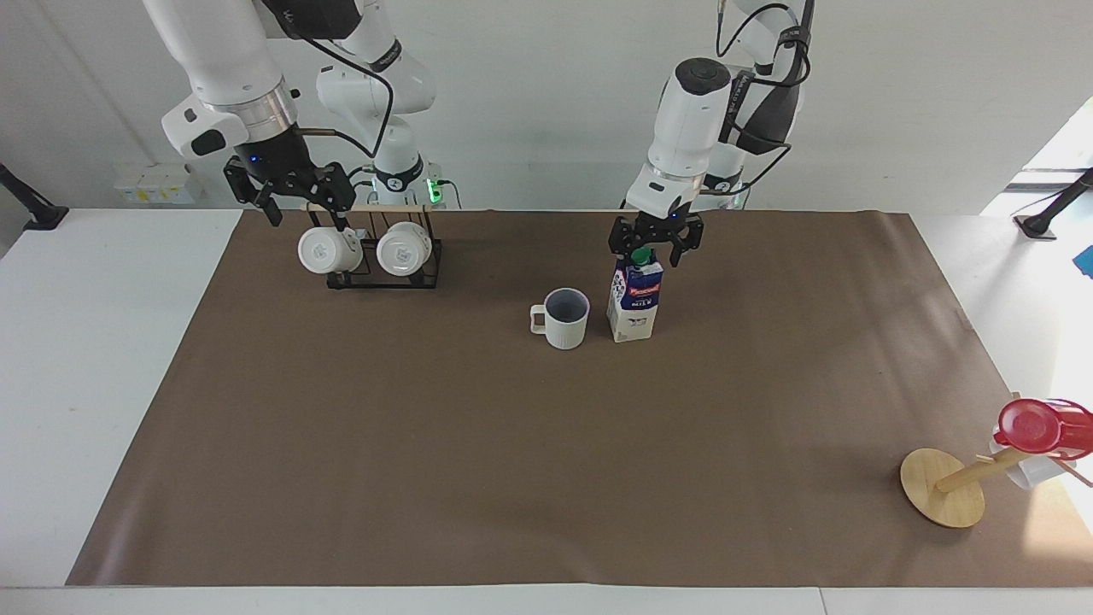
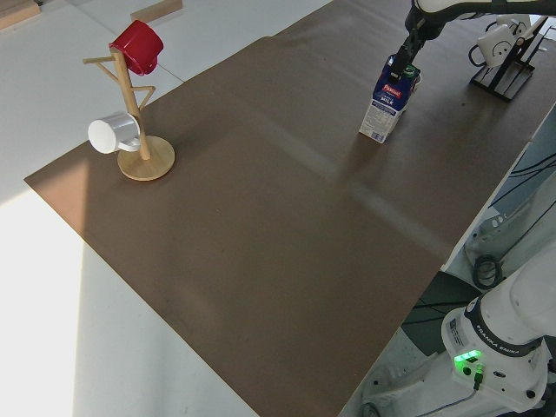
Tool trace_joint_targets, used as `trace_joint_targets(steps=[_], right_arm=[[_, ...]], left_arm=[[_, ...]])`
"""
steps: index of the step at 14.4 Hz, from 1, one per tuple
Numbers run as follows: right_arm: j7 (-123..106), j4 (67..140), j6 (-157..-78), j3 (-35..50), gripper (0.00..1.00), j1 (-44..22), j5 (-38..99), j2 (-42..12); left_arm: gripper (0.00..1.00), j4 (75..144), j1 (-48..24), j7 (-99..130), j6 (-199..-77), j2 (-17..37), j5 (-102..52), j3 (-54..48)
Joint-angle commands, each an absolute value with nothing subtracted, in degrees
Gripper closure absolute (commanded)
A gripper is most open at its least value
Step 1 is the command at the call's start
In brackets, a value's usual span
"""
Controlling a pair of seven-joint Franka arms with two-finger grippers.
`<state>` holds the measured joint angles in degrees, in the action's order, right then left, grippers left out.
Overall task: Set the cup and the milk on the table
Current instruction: 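Release the carton beside the mug and withdraw the left gripper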
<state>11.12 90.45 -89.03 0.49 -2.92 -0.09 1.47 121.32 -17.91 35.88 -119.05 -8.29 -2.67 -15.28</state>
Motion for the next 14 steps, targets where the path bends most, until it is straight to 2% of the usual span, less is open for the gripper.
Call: trace_joint_targets(steps=[1,5,9,12,14], right_arm=[[13.36,91.05,-88.95,0.79,0.0,-2.9,-0.44,2.2],[13.36,91.14,-89.03,0.79,0.0,-2.9,-0.53,2.2],[13.36,91.32,-88.95,1.23,0.0,-2.9,-1.75,2.2],[13.36,91.32,-88.86,1.49,0.0,-2.9,-1.85,2.29],[13.45,91.23,-88.94,1.49,0.0,-2.9,-1.85,2.2]], left_arm=[[0.0,115.06,-19.16,37.1,-111.02,-8.87,-1.93,-14.85],[0.0,108.65,-16.54,36.91,-105.84,-10.19,-1.85,-13.98],[0.0,102.06,-7.49,28.61,-96.61,-10.28,-2.02,-13.27],[0.0,94.51,-1.69,20.23,-87.74,-9.41,-2.11,-13.01],[0.0,92.29,1.83,20.13,-83.08,-9.32,-2.46,-12.83]])
